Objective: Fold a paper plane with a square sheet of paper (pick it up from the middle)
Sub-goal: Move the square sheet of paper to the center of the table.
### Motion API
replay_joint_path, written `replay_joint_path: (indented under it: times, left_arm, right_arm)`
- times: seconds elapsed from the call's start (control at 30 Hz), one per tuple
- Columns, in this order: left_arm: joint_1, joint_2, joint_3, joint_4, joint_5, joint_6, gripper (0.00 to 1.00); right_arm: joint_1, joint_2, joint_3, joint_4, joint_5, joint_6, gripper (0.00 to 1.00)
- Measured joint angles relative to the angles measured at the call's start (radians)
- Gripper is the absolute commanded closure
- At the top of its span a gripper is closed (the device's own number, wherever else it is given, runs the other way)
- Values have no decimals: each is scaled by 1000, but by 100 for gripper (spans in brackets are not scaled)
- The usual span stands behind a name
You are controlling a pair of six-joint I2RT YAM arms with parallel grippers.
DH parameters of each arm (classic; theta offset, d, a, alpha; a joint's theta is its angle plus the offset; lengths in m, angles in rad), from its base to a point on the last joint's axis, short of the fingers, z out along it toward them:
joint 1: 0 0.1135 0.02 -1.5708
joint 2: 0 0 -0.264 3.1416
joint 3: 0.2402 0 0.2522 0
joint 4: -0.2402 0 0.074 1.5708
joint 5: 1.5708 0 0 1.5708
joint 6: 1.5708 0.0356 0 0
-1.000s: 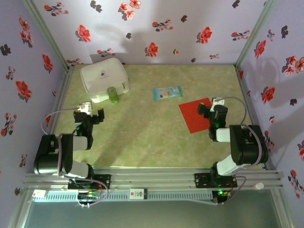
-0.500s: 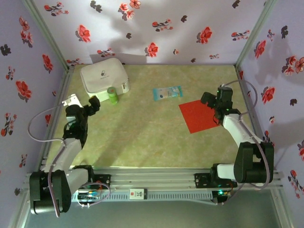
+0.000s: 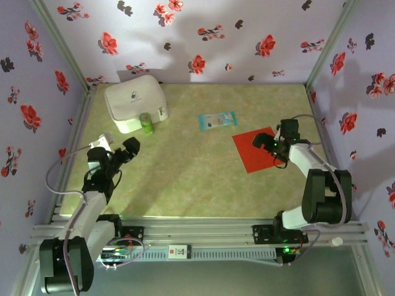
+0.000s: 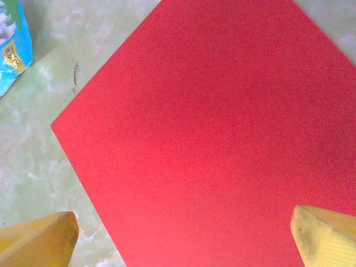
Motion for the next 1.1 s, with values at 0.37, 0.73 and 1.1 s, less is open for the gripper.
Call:
replay_joint_path:
  times: [0.37, 0.73, 1.1]
  left_arm:
    - [-400, 194, 237, -216, 20, 92, 0]
    - [-380, -38, 108, -229, -101, 148, 0]
    - [-358, -85, 48, -234, -216, 117, 0]
  right_arm:
    - [0, 158, 140, -50, -8, 4, 9]
    - [0, 211, 147, -100, -8, 9, 14]
    - [203, 111, 4, 12, -28, 181, 15]
